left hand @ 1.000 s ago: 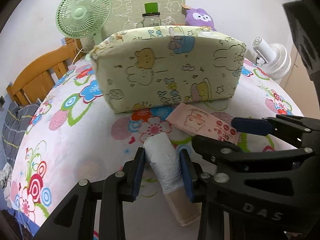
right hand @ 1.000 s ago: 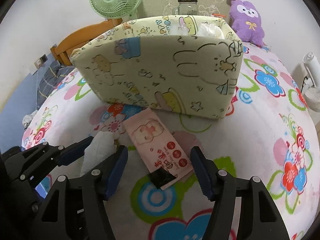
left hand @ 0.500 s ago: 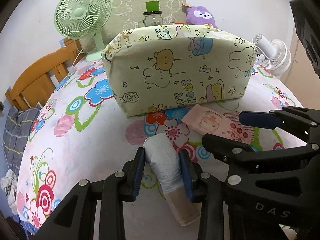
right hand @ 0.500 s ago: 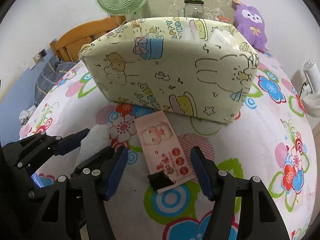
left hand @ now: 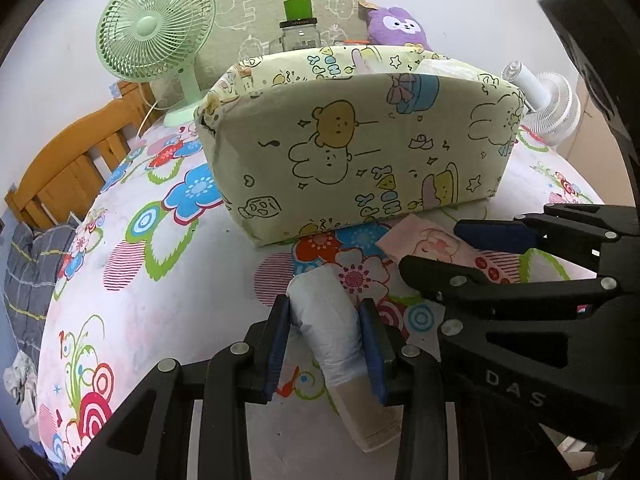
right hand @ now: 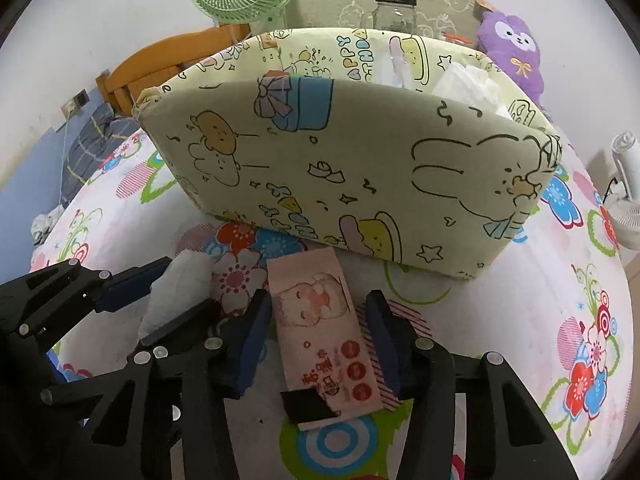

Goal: Organize soft objects
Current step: 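Grasp the pink wet-wipes pack with the right tool while the left tool holds the white cloth, then lift the white cloth with the left tool while the right tool carries the pink pack toward the box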

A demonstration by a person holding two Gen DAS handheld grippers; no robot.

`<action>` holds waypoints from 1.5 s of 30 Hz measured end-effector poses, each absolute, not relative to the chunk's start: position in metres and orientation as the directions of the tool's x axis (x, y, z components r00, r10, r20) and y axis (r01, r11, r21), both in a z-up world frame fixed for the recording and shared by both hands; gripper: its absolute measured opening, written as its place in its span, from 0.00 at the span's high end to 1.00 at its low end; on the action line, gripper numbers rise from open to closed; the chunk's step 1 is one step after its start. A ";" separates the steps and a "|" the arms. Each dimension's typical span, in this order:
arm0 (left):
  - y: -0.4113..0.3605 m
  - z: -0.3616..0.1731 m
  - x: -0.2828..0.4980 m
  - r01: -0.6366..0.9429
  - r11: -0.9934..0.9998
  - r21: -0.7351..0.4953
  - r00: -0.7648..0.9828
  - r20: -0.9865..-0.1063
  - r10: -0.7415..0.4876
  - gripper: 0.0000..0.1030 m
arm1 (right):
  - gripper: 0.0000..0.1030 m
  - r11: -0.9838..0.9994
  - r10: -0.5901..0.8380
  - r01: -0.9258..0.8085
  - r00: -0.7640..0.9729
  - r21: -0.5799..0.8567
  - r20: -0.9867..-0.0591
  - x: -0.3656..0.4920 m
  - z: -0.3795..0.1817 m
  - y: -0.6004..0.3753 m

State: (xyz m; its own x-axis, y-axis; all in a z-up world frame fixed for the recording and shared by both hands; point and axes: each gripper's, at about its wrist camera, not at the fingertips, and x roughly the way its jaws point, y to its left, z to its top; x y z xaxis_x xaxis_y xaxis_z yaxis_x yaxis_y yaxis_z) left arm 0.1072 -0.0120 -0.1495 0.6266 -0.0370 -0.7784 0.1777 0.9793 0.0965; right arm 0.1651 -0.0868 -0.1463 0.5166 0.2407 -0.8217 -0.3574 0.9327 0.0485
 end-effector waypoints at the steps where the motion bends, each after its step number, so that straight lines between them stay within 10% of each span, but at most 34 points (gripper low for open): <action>1: -0.013 -0.149 0.107 0.179 0.978 0.106 0.630 -0.776 -0.031 0.66 | 0.58 0.933 0.230 -0.359 0.522 0.034 -0.821 0.164 -0.146 -0.084; 45: -0.039 -0.061 0.048 0.165 0.986 -0.014 0.766 -0.628 -0.136 0.67 | 0.60 0.979 0.173 -0.200 0.741 0.032 -0.649 0.075 -0.042 -0.131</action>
